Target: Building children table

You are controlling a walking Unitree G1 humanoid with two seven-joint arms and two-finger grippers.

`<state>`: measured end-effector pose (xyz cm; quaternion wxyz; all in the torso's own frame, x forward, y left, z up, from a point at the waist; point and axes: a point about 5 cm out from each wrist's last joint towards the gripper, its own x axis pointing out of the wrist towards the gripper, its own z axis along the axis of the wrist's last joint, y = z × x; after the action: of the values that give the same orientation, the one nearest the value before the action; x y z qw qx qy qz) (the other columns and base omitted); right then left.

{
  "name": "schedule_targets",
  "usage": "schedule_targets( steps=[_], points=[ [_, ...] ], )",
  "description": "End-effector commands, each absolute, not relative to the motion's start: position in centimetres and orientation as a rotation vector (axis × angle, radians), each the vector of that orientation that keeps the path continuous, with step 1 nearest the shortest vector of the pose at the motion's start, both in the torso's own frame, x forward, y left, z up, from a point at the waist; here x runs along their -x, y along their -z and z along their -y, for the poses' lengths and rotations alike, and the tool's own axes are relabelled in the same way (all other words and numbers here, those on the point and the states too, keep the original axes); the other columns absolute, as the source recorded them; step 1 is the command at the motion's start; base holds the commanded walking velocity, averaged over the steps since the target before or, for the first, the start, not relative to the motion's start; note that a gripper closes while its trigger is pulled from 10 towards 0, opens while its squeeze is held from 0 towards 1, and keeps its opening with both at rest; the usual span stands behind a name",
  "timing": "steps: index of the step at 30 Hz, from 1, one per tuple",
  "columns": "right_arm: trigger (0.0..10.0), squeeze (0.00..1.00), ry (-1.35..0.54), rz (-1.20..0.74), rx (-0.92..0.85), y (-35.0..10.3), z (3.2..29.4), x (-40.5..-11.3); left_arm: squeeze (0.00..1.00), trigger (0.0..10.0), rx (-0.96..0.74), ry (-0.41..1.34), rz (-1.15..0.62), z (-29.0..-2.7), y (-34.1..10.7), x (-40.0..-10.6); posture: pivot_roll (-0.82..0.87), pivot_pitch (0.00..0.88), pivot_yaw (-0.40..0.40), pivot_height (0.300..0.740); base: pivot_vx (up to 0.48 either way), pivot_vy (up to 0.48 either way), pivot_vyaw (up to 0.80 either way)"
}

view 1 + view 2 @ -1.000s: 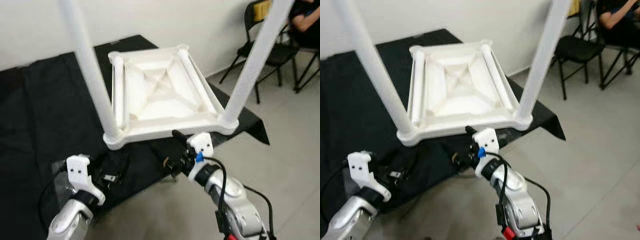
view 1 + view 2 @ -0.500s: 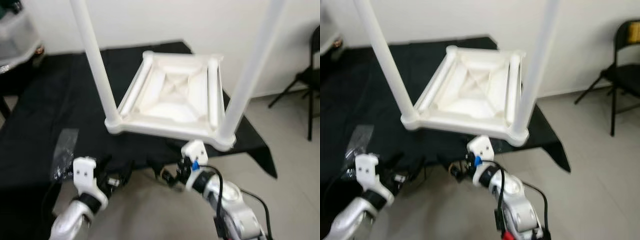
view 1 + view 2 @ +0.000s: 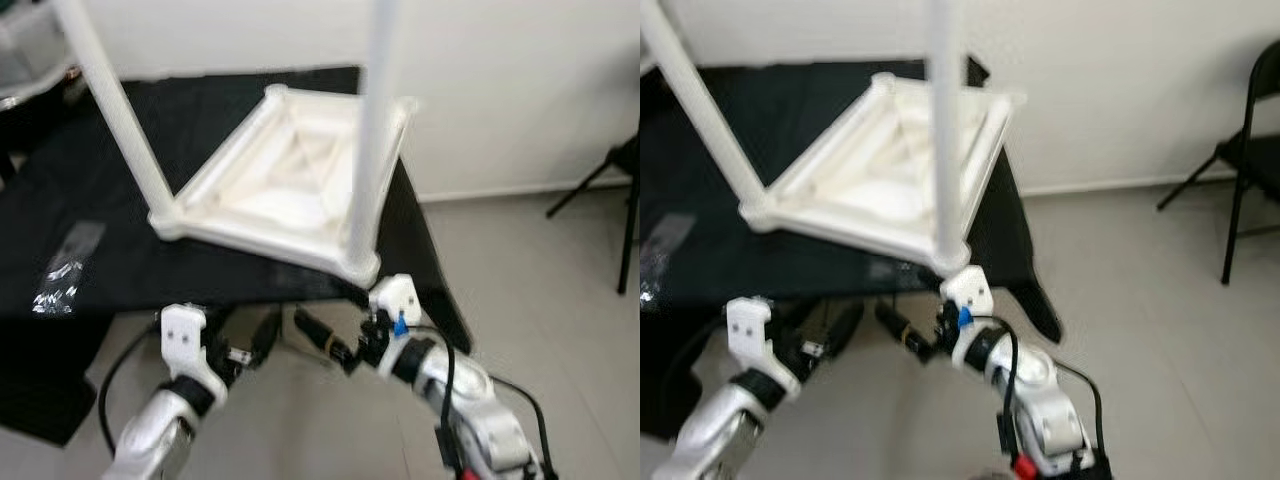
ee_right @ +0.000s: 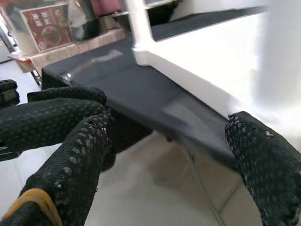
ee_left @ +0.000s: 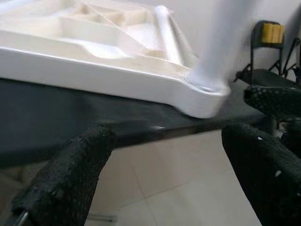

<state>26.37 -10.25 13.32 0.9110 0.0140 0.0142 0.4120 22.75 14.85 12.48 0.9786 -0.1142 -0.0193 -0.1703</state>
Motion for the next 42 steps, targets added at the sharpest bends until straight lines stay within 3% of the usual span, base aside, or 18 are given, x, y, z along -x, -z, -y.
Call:
schedule_targets(
  steps=[1,13,19,31,42],
  points=[
    [10.0,0.00,-0.870,-0.038,-0.036,-13.3,10.1,-26.3,0.00,10.0,0.220,0.334,0.025,-15.1,-12.2,-22.6,0.00,0.146,0.031,0.740,0.000,-0.469,0.00],
    [10.0,0.00,-0.852,-0.033,-0.020,-13.4,10.4,-26.5,0.00,10.0,0.244,0.190,0.003,-16.8,-11.5,-22.8,0.00,0.150,0.033,0.740,0.000,-0.469,0.00],
    [10.0,0.00,-0.771,-0.037,0.038,-13.1,11.8,-27.2,0.00,10.0,0.231,0.107,-0.026,-17.5,-10.9,-22.4,-0.01,0.154,0.036,0.740,0.000,-0.469,0.78],
    [10.0,0.00,-0.785,-0.052,0.054,-12.8,11.8,-27.2,0.00,10.0,0.247,0.115,-0.011,-17.2,-11.1,-22.7,-0.01,0.159,0.030,0.740,0.000,-0.417,0.78],
    [10.0,0.00,-0.764,-0.059,0.037,-12.7,12.2,-27.2,0.00,10.0,0.240,0.122,-0.008,-17.0,-11.2,-22.7,-0.01,0.165,0.024,0.740,0.000,0.000,0.78]
  ],
)
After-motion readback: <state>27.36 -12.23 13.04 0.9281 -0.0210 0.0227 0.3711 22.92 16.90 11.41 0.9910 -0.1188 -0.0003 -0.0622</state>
